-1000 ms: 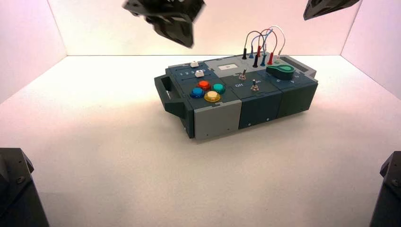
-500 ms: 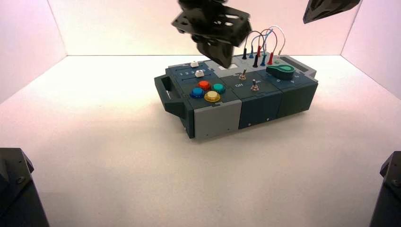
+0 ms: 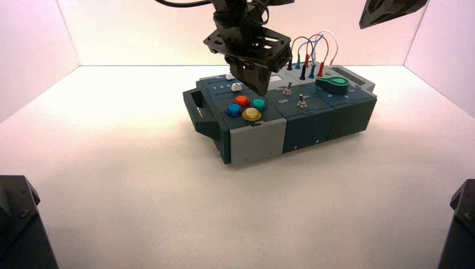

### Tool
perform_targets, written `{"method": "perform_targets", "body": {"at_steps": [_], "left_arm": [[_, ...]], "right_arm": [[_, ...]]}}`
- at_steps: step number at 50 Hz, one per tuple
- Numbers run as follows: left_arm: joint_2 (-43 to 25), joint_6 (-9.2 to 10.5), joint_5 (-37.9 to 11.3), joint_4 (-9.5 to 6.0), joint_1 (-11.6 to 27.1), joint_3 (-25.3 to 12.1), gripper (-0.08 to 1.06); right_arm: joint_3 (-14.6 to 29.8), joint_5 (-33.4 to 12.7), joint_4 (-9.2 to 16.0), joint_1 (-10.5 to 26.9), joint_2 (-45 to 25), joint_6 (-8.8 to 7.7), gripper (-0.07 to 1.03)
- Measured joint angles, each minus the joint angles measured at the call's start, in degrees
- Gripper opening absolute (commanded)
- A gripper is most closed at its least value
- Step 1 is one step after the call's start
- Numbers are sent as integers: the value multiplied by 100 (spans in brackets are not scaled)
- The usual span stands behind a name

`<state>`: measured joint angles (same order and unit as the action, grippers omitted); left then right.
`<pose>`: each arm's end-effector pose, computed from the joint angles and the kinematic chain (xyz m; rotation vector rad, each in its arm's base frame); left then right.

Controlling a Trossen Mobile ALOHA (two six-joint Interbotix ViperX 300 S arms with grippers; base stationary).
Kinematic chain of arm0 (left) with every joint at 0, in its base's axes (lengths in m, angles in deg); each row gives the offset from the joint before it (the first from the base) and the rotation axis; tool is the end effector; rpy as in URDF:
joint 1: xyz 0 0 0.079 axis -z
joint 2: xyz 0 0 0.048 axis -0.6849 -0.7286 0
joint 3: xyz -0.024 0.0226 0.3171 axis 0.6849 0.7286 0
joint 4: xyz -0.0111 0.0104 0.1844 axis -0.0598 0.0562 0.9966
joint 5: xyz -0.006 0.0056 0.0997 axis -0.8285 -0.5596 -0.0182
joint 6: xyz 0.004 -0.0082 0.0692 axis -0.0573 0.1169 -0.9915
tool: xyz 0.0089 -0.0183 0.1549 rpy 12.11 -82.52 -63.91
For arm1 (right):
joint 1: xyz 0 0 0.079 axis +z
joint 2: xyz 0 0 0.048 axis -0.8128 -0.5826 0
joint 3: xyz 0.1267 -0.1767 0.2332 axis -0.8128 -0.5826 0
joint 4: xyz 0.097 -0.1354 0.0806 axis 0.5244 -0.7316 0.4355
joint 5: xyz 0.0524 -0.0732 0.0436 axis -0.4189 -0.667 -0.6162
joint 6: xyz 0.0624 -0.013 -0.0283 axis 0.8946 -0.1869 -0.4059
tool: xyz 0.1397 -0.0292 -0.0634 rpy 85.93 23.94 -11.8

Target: Push the green button with the left gripper.

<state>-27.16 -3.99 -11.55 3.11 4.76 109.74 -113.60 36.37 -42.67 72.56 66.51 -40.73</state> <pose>0.2700 -0.3225 0.0276 0.4312 1.0969 -0.7936 0.2706 0.0900 0.1443 -0.0821 0.8645 0.2769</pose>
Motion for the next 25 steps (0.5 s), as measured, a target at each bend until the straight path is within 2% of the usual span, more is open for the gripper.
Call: {"method": "perform_targets", "body": {"at_steps": [25], "left_arm": [[-141,-35,-132,9,-44,0,-3]], "right_arm": [[9,0,0,0,9,-9,-2]]}}
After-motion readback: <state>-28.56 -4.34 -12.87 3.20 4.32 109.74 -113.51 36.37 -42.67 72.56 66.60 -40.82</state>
